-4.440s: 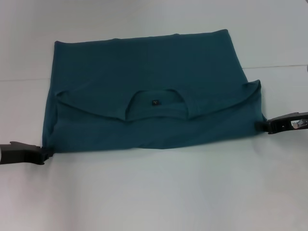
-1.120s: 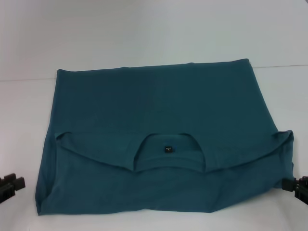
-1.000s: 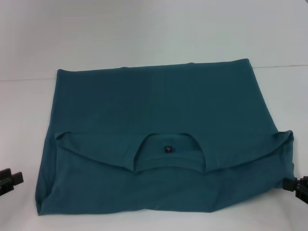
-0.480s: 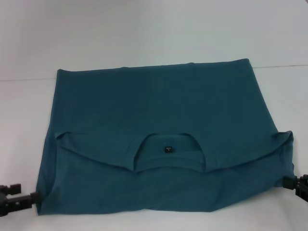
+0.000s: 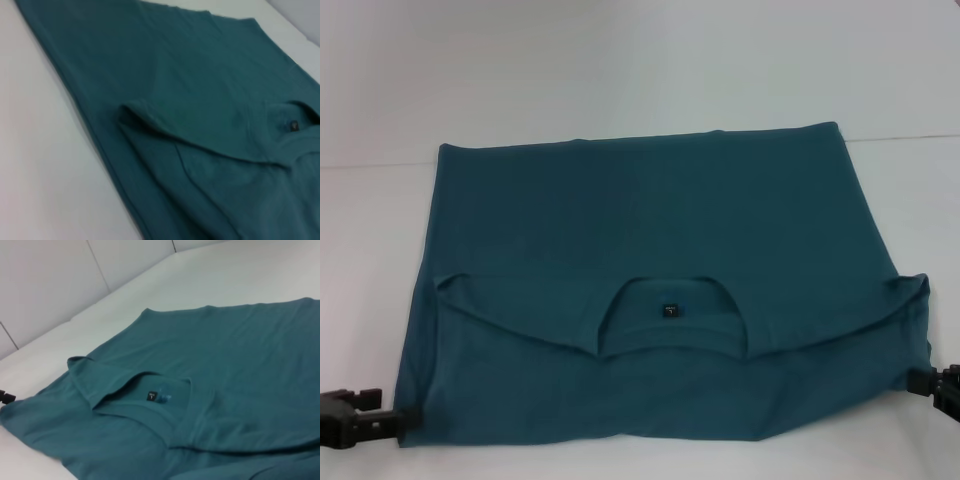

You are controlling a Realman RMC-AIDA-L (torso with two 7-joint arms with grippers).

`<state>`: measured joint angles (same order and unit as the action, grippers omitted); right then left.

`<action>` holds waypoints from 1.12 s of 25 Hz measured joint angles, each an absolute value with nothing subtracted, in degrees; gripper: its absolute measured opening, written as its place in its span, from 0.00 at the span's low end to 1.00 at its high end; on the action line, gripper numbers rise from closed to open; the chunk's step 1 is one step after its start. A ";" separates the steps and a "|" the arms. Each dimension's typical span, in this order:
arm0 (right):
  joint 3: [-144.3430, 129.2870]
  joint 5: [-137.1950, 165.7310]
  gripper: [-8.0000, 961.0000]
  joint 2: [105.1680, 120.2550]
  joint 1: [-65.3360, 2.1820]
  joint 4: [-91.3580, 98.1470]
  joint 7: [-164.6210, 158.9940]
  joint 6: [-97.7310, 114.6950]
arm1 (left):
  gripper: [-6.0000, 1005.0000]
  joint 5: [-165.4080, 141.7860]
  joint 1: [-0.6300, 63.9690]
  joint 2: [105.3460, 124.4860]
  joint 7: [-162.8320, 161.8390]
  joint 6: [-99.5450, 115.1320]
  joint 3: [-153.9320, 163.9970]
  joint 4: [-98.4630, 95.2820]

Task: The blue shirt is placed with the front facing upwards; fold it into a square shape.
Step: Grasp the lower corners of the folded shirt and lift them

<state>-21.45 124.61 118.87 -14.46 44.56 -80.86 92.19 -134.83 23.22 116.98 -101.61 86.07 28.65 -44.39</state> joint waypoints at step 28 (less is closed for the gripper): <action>-21.44 125.63 0.06 118.82 -15.11 44.56 -80.86 91.46 | 0.89 -135.97 23.49 117.95 -101.18 88.25 32.12 -44.17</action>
<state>-21.44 125.63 118.82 -15.11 44.56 -80.86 91.46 -135.97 23.49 117.95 -101.18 88.25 32.12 -44.17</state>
